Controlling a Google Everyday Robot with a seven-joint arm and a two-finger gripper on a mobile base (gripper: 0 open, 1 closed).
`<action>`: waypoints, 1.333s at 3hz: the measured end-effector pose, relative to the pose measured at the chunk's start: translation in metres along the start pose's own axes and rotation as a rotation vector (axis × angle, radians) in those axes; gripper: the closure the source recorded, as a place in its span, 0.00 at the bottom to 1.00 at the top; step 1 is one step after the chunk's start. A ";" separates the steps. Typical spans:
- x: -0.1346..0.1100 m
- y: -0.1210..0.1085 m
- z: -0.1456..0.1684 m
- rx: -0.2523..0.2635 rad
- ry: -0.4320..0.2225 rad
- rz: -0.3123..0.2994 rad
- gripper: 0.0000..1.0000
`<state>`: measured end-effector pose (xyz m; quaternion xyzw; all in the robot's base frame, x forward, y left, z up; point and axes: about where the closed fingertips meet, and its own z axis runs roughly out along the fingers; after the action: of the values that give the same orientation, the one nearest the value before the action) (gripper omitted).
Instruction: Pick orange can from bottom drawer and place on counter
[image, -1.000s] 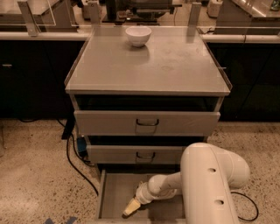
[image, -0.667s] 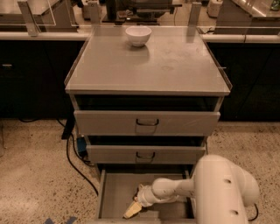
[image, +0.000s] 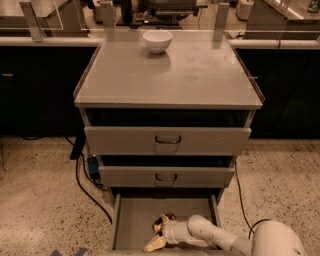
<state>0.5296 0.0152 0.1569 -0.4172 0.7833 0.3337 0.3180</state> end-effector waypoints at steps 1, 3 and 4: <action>0.000 0.000 0.000 0.000 0.000 0.000 0.00; -0.026 -0.057 -0.017 0.123 -0.004 -0.008 0.00; -0.026 -0.058 -0.017 0.131 -0.005 -0.008 0.00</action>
Offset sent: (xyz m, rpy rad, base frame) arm 0.0626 -0.0234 0.0175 -0.0537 -0.0691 -0.0388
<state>0.5879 -0.0117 0.1717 -0.3976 0.8010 0.2817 0.3478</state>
